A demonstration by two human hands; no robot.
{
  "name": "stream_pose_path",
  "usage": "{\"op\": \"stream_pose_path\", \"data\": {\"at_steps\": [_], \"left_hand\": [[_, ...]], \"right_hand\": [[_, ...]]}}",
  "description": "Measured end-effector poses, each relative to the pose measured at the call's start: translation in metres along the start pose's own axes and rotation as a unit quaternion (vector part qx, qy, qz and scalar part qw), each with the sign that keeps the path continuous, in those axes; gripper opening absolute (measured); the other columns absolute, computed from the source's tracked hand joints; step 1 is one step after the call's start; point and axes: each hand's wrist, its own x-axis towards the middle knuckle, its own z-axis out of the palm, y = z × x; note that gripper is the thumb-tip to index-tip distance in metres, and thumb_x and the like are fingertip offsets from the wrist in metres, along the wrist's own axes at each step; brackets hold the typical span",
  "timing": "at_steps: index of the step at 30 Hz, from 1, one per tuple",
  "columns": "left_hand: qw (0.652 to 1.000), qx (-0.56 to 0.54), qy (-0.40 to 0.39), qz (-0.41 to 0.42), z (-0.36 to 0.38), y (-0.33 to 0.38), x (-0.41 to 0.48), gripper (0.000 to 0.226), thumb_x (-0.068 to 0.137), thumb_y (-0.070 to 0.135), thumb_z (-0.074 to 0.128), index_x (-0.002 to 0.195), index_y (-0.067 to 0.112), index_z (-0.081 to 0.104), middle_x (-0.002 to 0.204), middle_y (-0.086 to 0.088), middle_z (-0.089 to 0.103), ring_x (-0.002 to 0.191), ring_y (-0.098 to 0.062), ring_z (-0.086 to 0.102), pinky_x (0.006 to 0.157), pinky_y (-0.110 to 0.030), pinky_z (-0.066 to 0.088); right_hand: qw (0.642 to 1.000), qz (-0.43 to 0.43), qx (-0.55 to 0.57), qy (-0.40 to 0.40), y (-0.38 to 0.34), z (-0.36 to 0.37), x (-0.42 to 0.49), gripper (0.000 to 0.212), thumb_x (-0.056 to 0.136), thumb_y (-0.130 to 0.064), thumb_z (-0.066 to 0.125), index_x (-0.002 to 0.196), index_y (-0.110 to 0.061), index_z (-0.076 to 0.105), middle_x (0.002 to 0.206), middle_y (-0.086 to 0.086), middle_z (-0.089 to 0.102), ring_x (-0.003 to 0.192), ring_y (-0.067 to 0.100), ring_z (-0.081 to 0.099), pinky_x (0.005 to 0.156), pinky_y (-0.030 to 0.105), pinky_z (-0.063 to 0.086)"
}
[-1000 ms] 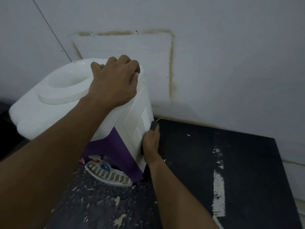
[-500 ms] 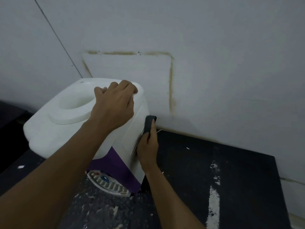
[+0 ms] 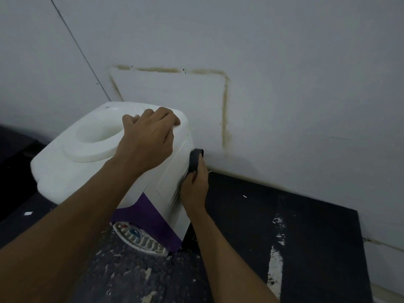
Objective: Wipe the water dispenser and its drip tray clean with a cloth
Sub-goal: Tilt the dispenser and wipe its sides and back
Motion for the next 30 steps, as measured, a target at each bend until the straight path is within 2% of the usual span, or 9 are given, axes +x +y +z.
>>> {"op": "stream_pose_path", "data": {"at_steps": [4,7,11,13,15,18,21,25,30], "left_hand": [[1.000,-0.001,0.002,0.002,-0.001,0.001,0.000,0.030,0.092,0.019,0.039,0.109,0.015,0.064,0.111,-0.001,0.065,0.082,-0.025,0.055,0.074,-0.039,0.026],[1.000,0.002,0.003,0.004,0.000,0.000,0.000,0.030,0.093,0.019,0.039,0.109,0.015,0.064,0.111,-0.001,0.065,0.083,-0.025,0.056,0.074,-0.039,0.025],[1.000,0.001,0.006,0.002,0.000,0.001,0.000,0.031,0.092,0.017,0.039,0.108,0.015,0.065,0.109,-0.001,0.066,0.082,-0.026,0.056,0.073,-0.038,0.024],[1.000,0.000,0.003,-0.002,-0.001,0.001,0.000,0.031,0.092,0.016,0.038,0.108,0.015,0.065,0.109,-0.001,0.066,0.083,-0.026,0.056,0.074,-0.038,0.023],[1.000,-0.005,0.001,-0.009,-0.002,0.001,0.000,0.033,0.092,0.016,0.037,0.110,0.016,0.065,0.111,0.000,0.066,0.085,-0.025,0.055,0.075,-0.038,0.022],[1.000,-0.014,-0.007,-0.016,-0.003,0.002,0.000,0.034,0.093,0.015,0.037,0.112,0.015,0.065,0.114,0.000,0.067,0.088,-0.026,0.056,0.077,-0.038,0.022],[0.998,-0.042,-0.011,-0.036,-0.003,0.001,0.001,0.036,0.092,0.013,0.038,0.114,0.015,0.066,0.118,0.000,0.068,0.097,-0.027,0.059,0.081,-0.038,0.024],[0.995,-0.083,0.005,-0.062,-0.002,0.000,0.001,0.035,0.093,0.007,0.042,0.115,0.015,0.068,0.118,0.002,0.070,0.099,-0.026,0.061,0.082,-0.037,0.023],[0.993,-0.098,0.016,-0.067,0.000,-0.004,0.001,0.038,0.092,0.013,0.037,0.113,0.012,0.069,0.116,-0.002,0.072,0.096,-0.028,0.064,0.080,-0.037,0.026]], "right_hand": [[0.993,0.111,-0.006,-0.030,0.010,-0.009,0.009,0.062,0.100,0.004,0.036,0.156,-0.020,0.027,0.154,0.011,0.037,0.138,0.025,0.041,0.116,0.035,0.033],[0.999,0.041,0.015,-0.015,-0.012,-0.003,0.003,0.060,0.100,0.004,0.038,0.155,-0.018,0.030,0.155,0.008,0.037,0.140,0.020,0.039,0.118,0.033,0.033],[0.993,-0.112,0.034,-0.001,-0.043,0.008,-0.016,0.059,0.098,0.005,0.035,0.154,-0.015,0.032,0.158,0.000,0.033,0.145,0.009,0.030,0.117,0.015,0.025],[0.988,-0.151,0.034,-0.003,-0.043,0.007,-0.026,0.059,0.099,0.003,0.037,0.152,-0.021,0.033,0.158,-0.005,0.033,0.145,0.004,0.029,0.115,0.011,0.024],[0.989,-0.136,0.044,-0.023,-0.040,0.003,-0.025,0.061,0.100,0.003,0.040,0.150,-0.031,0.033,0.155,-0.011,0.036,0.143,0.005,0.033,0.117,0.020,0.030],[0.994,-0.061,0.083,-0.039,-0.050,0.000,-0.018,0.060,0.101,0.001,0.040,0.151,-0.031,0.034,0.152,-0.015,0.037,0.140,0.004,0.036,0.118,0.034,0.033],[0.992,-0.078,0.091,-0.044,-0.063,0.004,-0.051,0.057,0.104,-0.007,0.040,0.152,-0.036,0.032,0.157,-0.014,0.035,0.141,-0.001,0.033,0.116,0.021,0.031],[0.990,-0.112,0.062,-0.064,-0.045,0.010,-0.123,0.054,0.104,-0.026,0.037,0.148,-0.055,0.025,0.156,-0.027,0.031,0.144,-0.002,0.029,0.117,0.036,0.035],[0.992,-0.087,0.094,-0.015,-0.060,0.017,-0.055,0.054,0.106,-0.009,0.036,0.153,-0.034,0.029,0.158,-0.015,0.034,0.143,-0.001,0.030,0.119,0.023,0.026]]}}
